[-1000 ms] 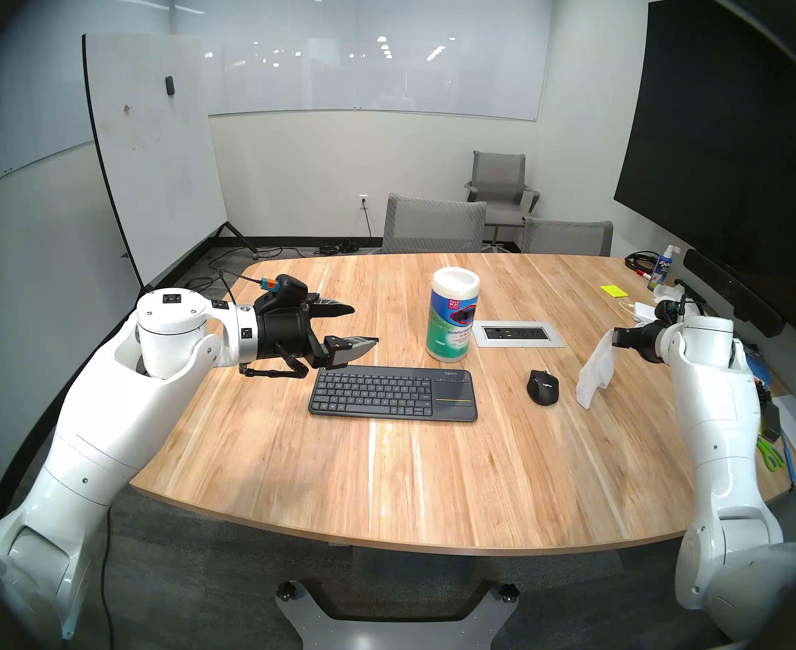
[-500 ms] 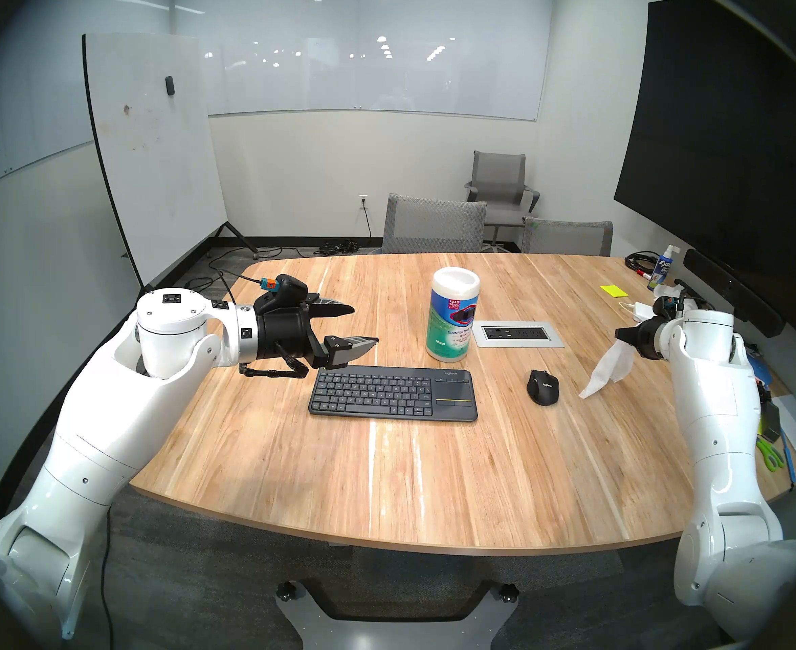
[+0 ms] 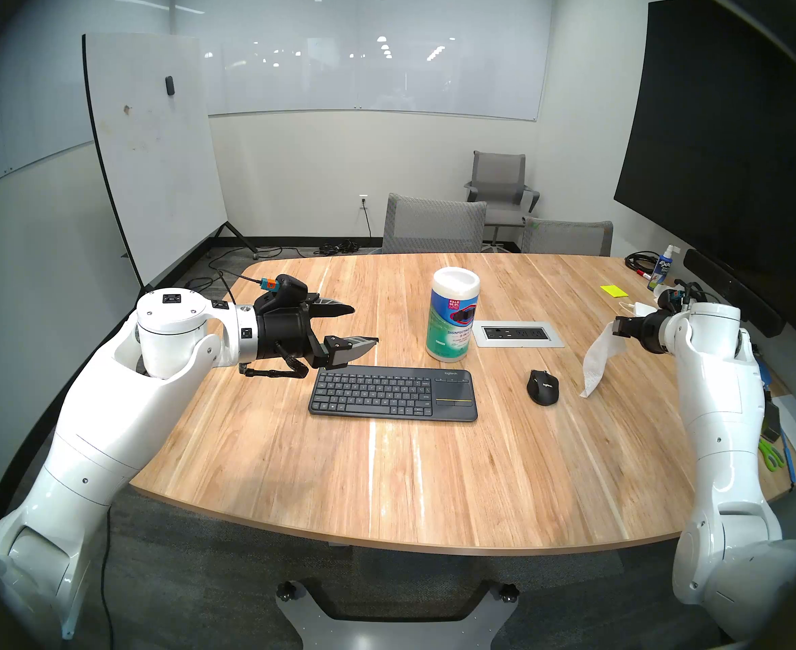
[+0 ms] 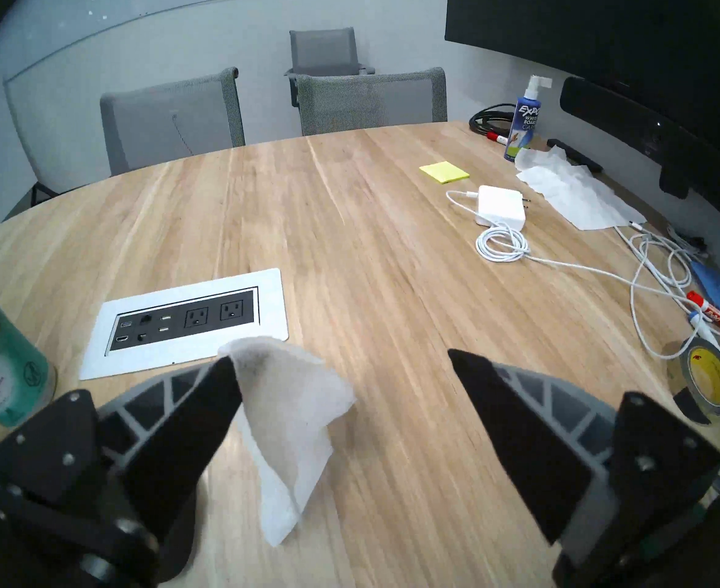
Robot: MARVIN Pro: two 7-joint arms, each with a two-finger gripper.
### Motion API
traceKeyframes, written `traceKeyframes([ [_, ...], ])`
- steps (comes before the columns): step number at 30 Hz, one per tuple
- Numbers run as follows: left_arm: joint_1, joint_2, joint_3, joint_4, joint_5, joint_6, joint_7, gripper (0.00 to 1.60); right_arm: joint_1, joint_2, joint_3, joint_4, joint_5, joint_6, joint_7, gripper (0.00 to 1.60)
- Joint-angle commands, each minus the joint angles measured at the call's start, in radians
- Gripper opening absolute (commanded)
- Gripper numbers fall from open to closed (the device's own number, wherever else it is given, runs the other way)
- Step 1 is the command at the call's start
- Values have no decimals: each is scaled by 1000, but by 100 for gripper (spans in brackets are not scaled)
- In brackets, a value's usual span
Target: Wipe the keyboards and mice with a disinfecting wipe, then set the wipe down
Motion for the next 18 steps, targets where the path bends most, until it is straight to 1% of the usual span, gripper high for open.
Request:
traceKeyframes([
  [1, -10, 0, -8, -15, -2, -2, 1, 160, 48, -5, 21, -76, 25, 27, 10, 160],
  [4, -10, 0, -8, -15, -2, -2, 1, 160, 53, -7, 44, -103, 51, 60, 33, 160],
  [5, -10, 0, -7, -15, -2, -2, 1, 160, 51, -7, 49, -113, 58, 60, 40, 160],
  [7, -10, 0, -7, -15, -2, -2, 1, 160, 36, 3, 56, -141, 78, 60, 71, 160],
  [11, -10, 0, -8, -15, -2, -2, 1, 160, 4, 2, 90, -188, 122, 60, 102, 160],
  [18, -10, 0, -8, -16, -2, -1, 2, 160, -73, 15, 136, -238, 203, 60, 164, 160],
])
